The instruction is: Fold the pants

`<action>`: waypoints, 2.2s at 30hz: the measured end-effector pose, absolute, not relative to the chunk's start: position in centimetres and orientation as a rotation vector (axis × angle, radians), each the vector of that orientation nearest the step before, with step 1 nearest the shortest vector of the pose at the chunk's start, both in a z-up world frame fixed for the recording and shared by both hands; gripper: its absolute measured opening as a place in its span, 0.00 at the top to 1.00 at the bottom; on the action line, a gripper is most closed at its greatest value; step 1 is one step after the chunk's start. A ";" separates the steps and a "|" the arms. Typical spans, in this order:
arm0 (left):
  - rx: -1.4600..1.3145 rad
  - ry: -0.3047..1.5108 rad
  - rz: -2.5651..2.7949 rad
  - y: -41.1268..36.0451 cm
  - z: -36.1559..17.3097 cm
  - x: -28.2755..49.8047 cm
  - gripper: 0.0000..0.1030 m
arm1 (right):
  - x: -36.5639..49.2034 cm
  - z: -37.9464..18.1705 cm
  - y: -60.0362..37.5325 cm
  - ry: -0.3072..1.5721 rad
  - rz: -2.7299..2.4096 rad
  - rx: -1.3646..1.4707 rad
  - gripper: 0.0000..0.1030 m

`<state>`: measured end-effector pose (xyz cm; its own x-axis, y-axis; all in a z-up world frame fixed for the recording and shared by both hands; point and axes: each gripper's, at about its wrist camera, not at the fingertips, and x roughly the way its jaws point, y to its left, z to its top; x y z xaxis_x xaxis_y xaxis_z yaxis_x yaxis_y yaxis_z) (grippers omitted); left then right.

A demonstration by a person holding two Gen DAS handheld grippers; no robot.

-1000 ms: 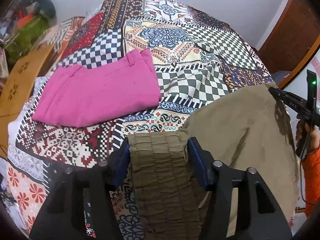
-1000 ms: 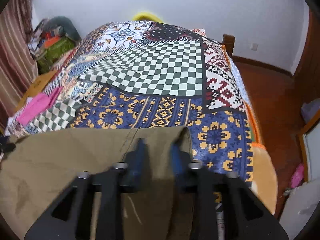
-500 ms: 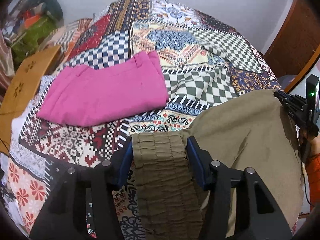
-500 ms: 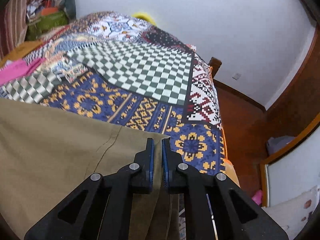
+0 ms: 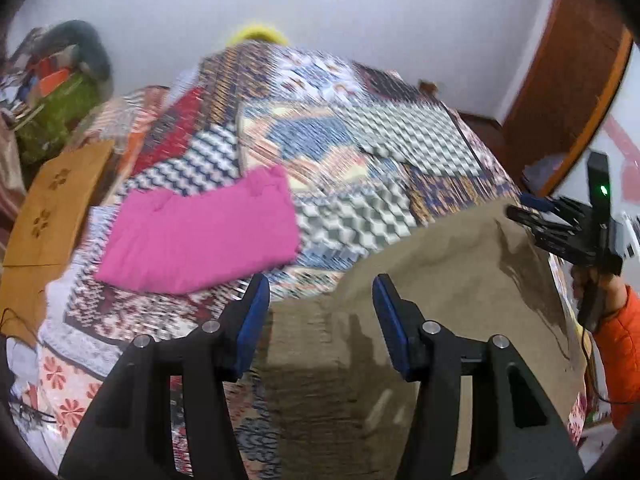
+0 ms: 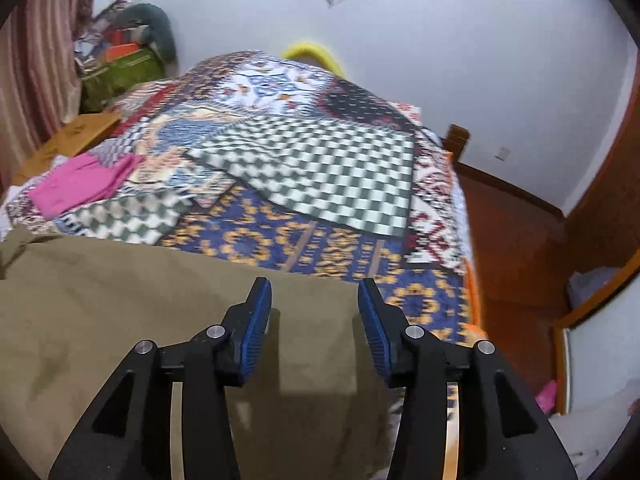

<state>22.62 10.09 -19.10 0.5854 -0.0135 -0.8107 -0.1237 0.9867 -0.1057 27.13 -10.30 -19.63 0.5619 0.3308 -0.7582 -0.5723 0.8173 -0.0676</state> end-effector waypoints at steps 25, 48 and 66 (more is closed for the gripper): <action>-0.174 0.948 0.110 11.0 -17.8 16.7 0.46 | 21.2 -18.3 -15.3 0.872 0.467 -0.224 0.54; -0.345 0.945 0.046 7.2 -17.9 7.6 0.25 | 11.1 -13.2 -13.8 0.723 0.521 -0.153 0.48; -0.625 1.043 -0.059 8.7 -23.3 7.9 0.25 | 9.9 -21.8 -14.0 0.962 0.520 -0.150 0.48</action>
